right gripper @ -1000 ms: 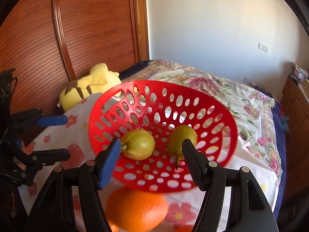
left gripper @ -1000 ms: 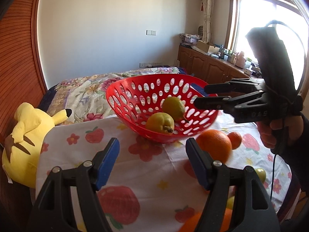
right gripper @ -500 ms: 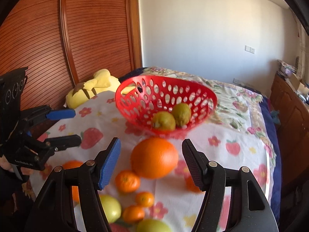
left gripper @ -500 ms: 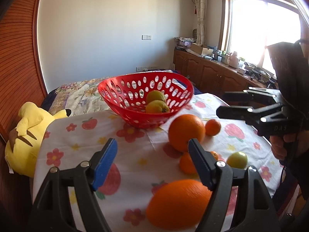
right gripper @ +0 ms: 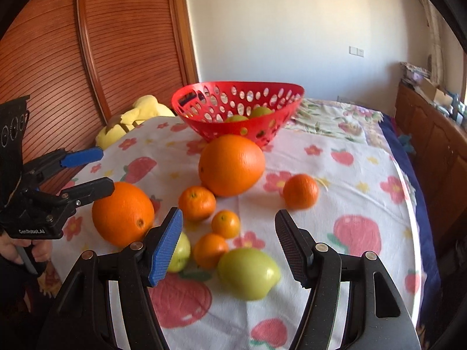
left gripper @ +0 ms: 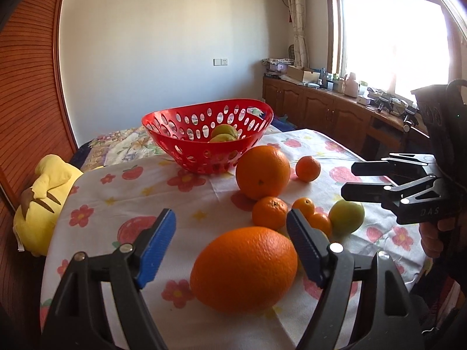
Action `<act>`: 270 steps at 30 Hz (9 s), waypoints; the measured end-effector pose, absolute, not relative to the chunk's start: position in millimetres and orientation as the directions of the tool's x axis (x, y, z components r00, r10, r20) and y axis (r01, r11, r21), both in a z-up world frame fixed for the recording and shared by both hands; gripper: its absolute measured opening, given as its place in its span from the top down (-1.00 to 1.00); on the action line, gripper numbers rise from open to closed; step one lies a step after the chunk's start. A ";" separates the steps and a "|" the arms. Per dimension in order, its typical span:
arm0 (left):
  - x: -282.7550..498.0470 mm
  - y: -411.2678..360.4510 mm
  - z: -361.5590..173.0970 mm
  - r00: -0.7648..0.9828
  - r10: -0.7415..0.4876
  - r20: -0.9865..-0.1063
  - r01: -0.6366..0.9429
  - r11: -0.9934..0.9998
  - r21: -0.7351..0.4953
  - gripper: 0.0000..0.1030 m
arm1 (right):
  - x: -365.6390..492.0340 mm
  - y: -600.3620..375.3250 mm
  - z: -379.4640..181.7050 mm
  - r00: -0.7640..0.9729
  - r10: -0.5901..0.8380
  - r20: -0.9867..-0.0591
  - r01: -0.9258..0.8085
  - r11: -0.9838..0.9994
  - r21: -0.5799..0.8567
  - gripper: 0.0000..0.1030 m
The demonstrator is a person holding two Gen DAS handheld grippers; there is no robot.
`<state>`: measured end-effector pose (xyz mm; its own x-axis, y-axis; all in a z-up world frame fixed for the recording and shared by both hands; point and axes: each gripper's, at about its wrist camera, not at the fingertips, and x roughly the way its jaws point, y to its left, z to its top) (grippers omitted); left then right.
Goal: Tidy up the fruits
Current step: 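Grasp the green apple with the right tool while the left tool grasps a large orange, then lift the apple and orange and carry both over the red basket, then open both tools to drop the orange and apple into the basket, then grasp a small tangerine on the cloth with the right tool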
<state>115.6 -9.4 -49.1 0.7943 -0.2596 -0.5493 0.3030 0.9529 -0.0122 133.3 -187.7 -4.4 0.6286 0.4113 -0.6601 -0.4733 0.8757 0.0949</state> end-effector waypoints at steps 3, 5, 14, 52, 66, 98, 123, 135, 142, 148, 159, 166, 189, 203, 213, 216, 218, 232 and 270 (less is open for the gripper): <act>112.5 -13.2 -53.1 0.798 -0.243 -0.552 0.297 0.955 0.008 -0.52 | 129.7 -190.7 -12.6 0.623 0.411 -0.666 -0.461 0.880 0.112 -0.31; 112.2 -15.0 -55.5 0.793 -0.240 -0.559 0.296 0.955 0.009 -0.52 | 127.5 -192.9 -17.0 0.621 0.408 -0.669 -0.454 0.883 0.117 -0.31; 110.7 -21.4 -65.5 0.776 -0.235 -0.586 0.288 0.958 -0.003 -0.53 | 120.6 -202.8 -29.7 0.633 0.391 -0.668 -0.408 0.902 0.141 -0.31; 122.4 -30.1 -92.7 0.736 -0.204 -0.645 0.268 0.963 0.001 -0.84 | 124.4 -200.9 -62.1 0.605 0.336 -0.722 -0.355 0.925 0.132 -0.17; 134.6 -28.0 -98.9 0.688 -0.228 -0.689 0.294 0.956 -0.023 -0.87 | 122.8 -200.2 -62.2 0.608 0.333 -0.720 -0.355 0.926 0.129 -0.17; 119.5 -0.1 -70.7 0.735 -0.262 -0.625 0.280 0.957 -0.072 -0.81 | 122.9 -199.9 -62.1 0.612 0.330 -0.719 -0.354 0.927 0.124 -0.16; 169.8 4.1 7.0 0.803 -0.271 -0.531 0.297 0.954 -0.037 -0.81 | 158.6 -193.8 22.8 0.689 0.370 -0.623 -0.437 0.898 0.050 -0.16; 245.4 4.2 32.1 0.815 -0.231 -0.531 0.279 0.960 0.011 -0.81 | 223.5 -165.4 56.7 0.690 0.427 -0.584 -0.516 0.856 0.017 -0.16; 295.0 1.2 24.7 0.803 -0.214 -0.556 0.257 0.966 -0.001 -0.81 | 270.3 -157.7 59.1 0.677 0.452 -0.580 -0.536 0.844 0.033 -0.16; 319.6 -7.9 13.0 0.786 -0.202 -0.584 0.260 0.965 0.016 -0.81 | 296.2 -151.2 52.3 0.664 0.456 -0.593 -0.549 0.835 0.027 -0.16; 341.8 -17.6 -15.2 0.749 -0.164 -0.642 0.250 0.967 0.045 -0.81 | 320.1 -136.5 32.2 0.640 0.442 -0.628 -0.554 0.832 0.021 -0.16; 351.7 -18.3 -23.8 0.723 -0.163 -0.671 0.260 0.964 0.046 -0.82 | 328.2 -128.4 26.1 0.639 0.421 -0.644 -0.560 0.828 -0.015 -0.16; 345.0 -9.2 -2.3 0.758 -0.156 -0.633 0.230 0.972 0.037 -0.76 | 360.0 -134.1 3.1 0.605 0.370 -0.705 -0.519 0.855 0.004 -0.16; 304.6 22.1 -11.9 0.798 -0.175 -0.577 0.203 0.979 -0.017 -0.76 | 349.9 -123.7 -2.5 0.600 0.363 -0.713 -0.540 0.841 -0.026 -0.16; 286.8 26.6 -18.6 0.795 -0.186 -0.577 0.207 0.978 -0.031 -0.76 | 346.5 -119.7 -3.5 0.602 0.361 -0.713 -0.539 0.842 -0.029 -0.16; 282.4 25.1 -18.6 0.794 -0.188 -0.578 0.212 0.977 -0.025 -0.76 | 344.6 -116.8 -4.3 0.601 0.361 -0.713 -0.541 0.840 -0.031 -0.16; 280.6 23.8 -19.2 0.791 -0.189 -0.582 0.217 0.976 -0.023 -0.76 | 343.4 -116.0 -5.0 0.600 0.363 -0.713 -0.545 0.838 -0.031 -0.16; 253.6 5.9 -21.6 0.789 -0.198 -0.582 0.243 0.970 0.000 -0.77 | 303.9 -143.4 20.1 0.635 0.416 -0.650 -0.534 0.845 0.020 -0.27; 126.5 -54.5 -77.7 0.740 -0.319 -0.593 0.332 0.939 -0.090 -0.77 | 135.1 -190.9 -20.6 0.640 0.382 -0.666 -0.451 0.889 0.077 -0.21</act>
<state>126.5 -54.5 -77.7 0.7399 -0.3185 -0.5925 0.3321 0.9389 -0.0901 135.1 -190.9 -20.6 0.6404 0.3819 -0.6664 -0.4505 0.8895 0.0767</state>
